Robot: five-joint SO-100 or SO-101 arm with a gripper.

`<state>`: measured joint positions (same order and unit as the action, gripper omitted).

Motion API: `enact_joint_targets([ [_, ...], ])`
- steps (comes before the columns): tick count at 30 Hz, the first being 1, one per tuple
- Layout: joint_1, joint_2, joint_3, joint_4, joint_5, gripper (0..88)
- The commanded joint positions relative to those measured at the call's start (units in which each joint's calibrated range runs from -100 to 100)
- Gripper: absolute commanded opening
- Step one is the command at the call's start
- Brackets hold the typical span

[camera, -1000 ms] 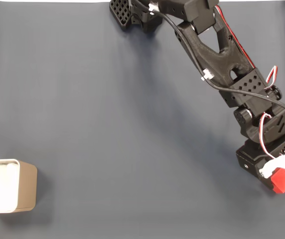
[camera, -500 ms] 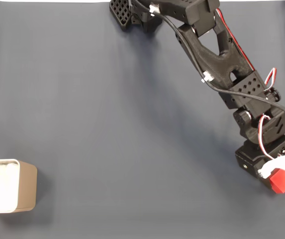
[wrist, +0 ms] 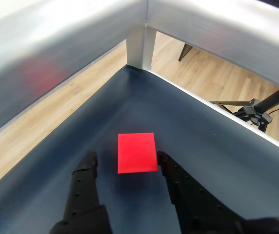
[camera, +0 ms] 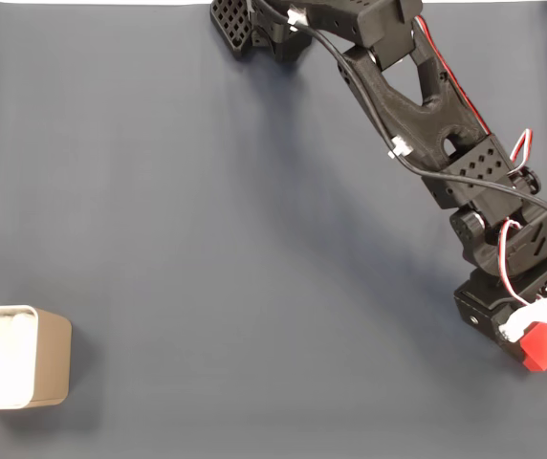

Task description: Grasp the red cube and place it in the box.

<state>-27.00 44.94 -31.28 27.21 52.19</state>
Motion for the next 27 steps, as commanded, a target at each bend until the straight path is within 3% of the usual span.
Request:
enact_joint_targets([
  [1,-0.6,-0.5,-3.2,-1.2,0.7,24.9],
  [13,-0.6,-0.6,-3.3,-0.7,1.8,12.9],
  [27,-0.3,-2.4,-2.4,-0.2,1.6,9.9],
])
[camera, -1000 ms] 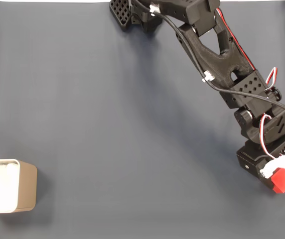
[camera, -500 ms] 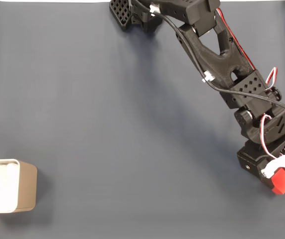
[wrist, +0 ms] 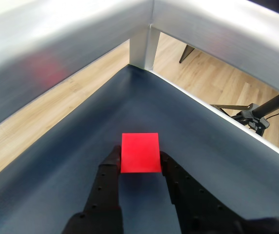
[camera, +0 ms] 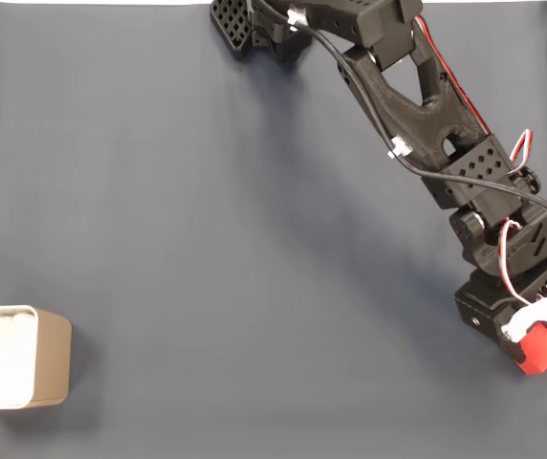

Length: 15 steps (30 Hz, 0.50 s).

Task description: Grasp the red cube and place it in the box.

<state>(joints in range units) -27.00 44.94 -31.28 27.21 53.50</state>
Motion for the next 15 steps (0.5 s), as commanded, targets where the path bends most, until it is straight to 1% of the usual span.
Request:
enact_joint_targets([
  [1,-0.2,-3.3,-1.7,-0.2,0.3,9.6],
  [15,2.4,-11.6,4.6,0.5,0.0,9.3],
])
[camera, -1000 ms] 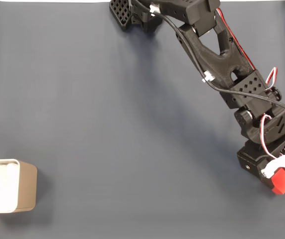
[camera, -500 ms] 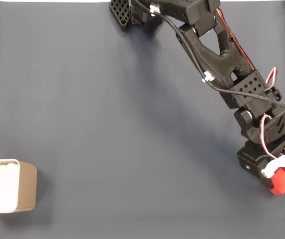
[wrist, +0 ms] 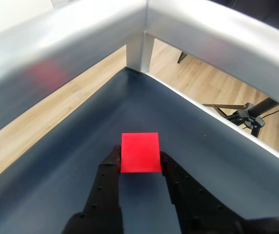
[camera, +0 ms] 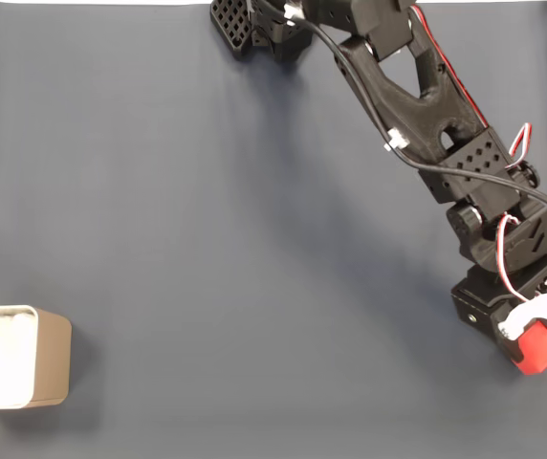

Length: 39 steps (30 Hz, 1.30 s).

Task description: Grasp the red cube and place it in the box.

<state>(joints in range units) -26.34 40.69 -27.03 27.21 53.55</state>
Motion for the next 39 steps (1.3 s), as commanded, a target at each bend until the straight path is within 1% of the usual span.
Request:
enact_joint_targets([
  [1,1.9,-7.9,0.8,0.5,0.0,9.3],
  [19,6.7,-17.5,6.0,2.7,-0.3,9.3],
  [39,16.0,-24.1,7.8,5.6,-0.1,9.3],
])
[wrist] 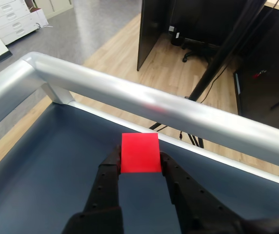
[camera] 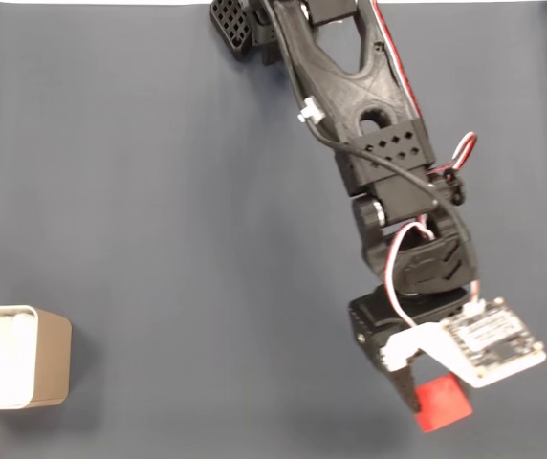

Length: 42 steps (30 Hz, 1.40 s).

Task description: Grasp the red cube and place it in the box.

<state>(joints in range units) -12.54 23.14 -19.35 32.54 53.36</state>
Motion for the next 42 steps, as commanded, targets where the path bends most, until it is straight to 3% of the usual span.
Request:
enact_joint_targets([
  [1,2.6,-7.0,0.5,0.2,0.1,9.3],
  [42,20.0,-21.8,9.3,2.1,0.3,9.3],
])
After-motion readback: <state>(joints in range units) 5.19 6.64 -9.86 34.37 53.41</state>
